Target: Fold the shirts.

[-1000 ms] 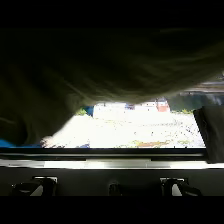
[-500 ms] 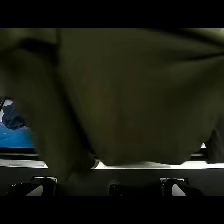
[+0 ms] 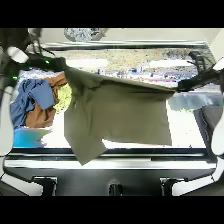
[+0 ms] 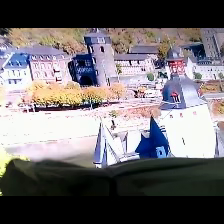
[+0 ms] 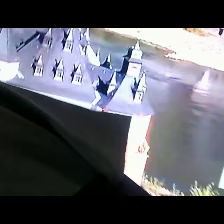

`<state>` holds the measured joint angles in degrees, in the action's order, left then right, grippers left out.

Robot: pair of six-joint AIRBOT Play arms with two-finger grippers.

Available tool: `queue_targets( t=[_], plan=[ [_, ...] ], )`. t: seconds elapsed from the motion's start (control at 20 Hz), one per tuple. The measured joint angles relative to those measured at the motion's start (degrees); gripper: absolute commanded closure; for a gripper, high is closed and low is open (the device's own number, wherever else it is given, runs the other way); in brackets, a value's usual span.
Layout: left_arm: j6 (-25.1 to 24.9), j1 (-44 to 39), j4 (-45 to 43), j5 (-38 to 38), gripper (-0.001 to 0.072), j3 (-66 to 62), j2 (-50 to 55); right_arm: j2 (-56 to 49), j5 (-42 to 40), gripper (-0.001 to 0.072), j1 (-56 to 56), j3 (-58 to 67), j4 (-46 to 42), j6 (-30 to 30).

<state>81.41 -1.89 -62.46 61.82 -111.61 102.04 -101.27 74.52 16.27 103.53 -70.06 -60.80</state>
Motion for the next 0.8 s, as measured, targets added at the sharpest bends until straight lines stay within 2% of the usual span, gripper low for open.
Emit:
queue_targets(
  t=[0.1, 0.15, 0.2, 0.25, 0.3, 0.35, 0.55, 0.65, 0.8],
  plan=[
    [-0.5, -0.13, 2.29, -0.04, 0.067, 0.02, 3.52, -3.32, -2.38, 0.0668, -0.15, -0.17, 3.08, -1.86],
    [-0.72, -0.22, 3.13, 0.7, 0.0582, 0.02, 4.7, -4.44, -3.3, 0.0582, -0.26, -0.22, 4.35, -2.47],
    [-0.92, -0.22, 3.76, 1.7, 0.0366, 0.02, 5.46, -5.11, -3.78, 0.0416, -0.31, -0.17, 5.03, -2.82],
    [-1.01, 0.04, 4.33, 3.08, 0.0208, -0.07, 5.97, -5.31, -4.04, 0.0241, -0.15, 0.04, 5.75, -3.1],
    [-1.03, 0.5, 4.55, 4.92, 0.021, -0.31, 6.19, -5.01, -4.0, 0.0173, 0.11, 0.31, 6.21, -3.04],
    [-1.03, 1.22, 4.79, 7.65, 0.0212, -0.68, 6.32, -4.17, -2.91, 0.0163, 0.59, 0.5, 6.56, -2.08],
    [2.36, 4.72, -0.39, 23.3, 0.0215, -0.39, 5.29, 0.48, 8.66, 0.0184, 4.15, 0.83, 0.85, 1.66],
    [3.72, 5.73, -3.45, 28.96, 0.0336, 3.58, 3.21, 2.62, 16.09, 0.0185, 6.34, -0.9, -2.47, 2.38],
    [2.99, 6.19, -5.75, 30.84, 0.0305, 17.51, -2.82, 6.84, 22.16, 0.0185, 8.39, -7.98, -5.75, 2.95]
  ],
)
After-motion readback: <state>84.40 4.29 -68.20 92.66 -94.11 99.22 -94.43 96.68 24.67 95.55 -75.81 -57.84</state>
